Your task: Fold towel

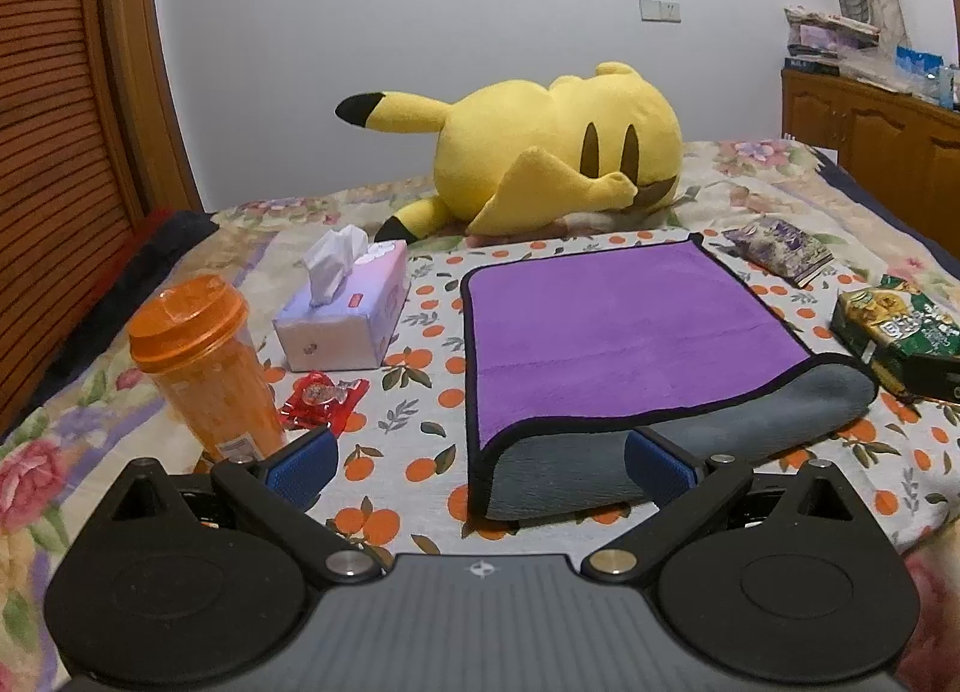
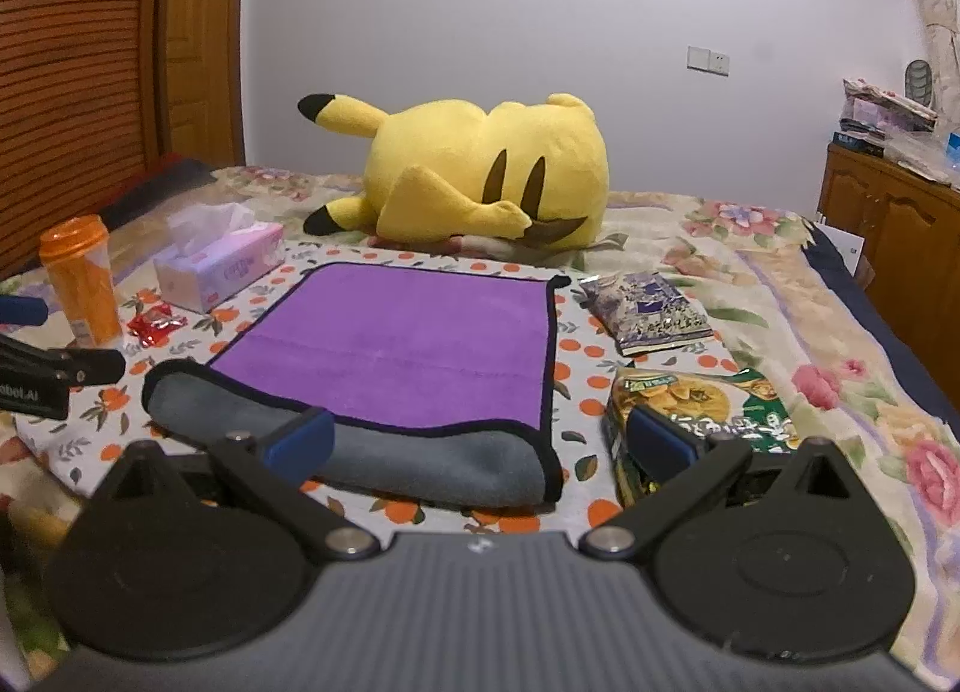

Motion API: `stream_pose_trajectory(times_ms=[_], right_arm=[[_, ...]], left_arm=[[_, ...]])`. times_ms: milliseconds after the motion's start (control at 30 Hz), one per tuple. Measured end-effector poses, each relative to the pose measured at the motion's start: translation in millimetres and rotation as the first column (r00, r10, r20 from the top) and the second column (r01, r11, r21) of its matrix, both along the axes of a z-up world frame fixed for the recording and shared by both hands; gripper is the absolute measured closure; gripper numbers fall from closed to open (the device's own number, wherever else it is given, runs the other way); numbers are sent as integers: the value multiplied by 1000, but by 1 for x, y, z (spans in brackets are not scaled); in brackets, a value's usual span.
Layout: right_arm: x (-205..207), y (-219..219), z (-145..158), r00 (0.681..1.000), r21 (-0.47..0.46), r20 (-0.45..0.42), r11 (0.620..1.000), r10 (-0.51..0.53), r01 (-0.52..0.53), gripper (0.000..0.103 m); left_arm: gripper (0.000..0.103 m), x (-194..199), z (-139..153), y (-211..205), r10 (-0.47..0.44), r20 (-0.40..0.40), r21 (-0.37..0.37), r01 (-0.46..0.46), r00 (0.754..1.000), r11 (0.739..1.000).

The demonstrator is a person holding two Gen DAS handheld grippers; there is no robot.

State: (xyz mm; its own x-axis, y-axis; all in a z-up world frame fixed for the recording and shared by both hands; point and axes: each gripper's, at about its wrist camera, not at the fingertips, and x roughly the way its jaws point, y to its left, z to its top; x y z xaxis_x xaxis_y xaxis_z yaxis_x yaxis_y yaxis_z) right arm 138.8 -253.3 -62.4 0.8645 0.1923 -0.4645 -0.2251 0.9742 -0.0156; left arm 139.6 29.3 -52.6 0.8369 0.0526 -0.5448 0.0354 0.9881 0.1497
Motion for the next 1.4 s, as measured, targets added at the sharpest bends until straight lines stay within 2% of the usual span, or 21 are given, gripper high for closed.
stream_pose_trajectory(times_ms=[267, 567, 700, 867, 933, 967, 1000, 1200, 1400], right_arm=[[21, 3, -8, 1000, -11, -22, 1000, 13, -14, 0], [44, -1, -23, 997, -3, -75, 1000, 12, -12, 0], [50, -4, -27, 996, 3, -92, 1000, 17, -17, 0], [60, -3, -31, 992, 2, -119, 999, 45, -45, 1], [64, -4, -34, 988, 6, -141, 998, 57, -57, 6], [66, -4, -36, 986, 11, -155, 998, 64, -63, 14], [67, -5, -37, 983, 17, -171, 997, 71, -69, 17], [73, -7, -44, 973, 30, -214, 996, 87, -82, 17], [81, -11, -47, 964, 50, -243, 994, 105, -96, 20]], left_arm=[[0, 19, -10, 5, -15, -35, 3, 15, 999, 1000], [2, 35, -19, 14, -35, -80, -28, 33, 996, 999], [8, 40, -21, 17, -57, -95, -55, 51, 994, 997], [23, 48, -26, 18, -88, -125, -76, 78, 988, 994], [31, 51, -29, 19, -97, -140, -82, 87, 985, 993], [32, 52, -31, 20, -103, -146, -85, 92, 984, 992], [34, 54, -32, 20, -106, -154, -86, 94, 982, 992], [37, 62, -39, 23, -101, -183, -84, 86, 978, 993], [49, 68, -43, 28, -113, -212, -119, 89, 971, 989]])
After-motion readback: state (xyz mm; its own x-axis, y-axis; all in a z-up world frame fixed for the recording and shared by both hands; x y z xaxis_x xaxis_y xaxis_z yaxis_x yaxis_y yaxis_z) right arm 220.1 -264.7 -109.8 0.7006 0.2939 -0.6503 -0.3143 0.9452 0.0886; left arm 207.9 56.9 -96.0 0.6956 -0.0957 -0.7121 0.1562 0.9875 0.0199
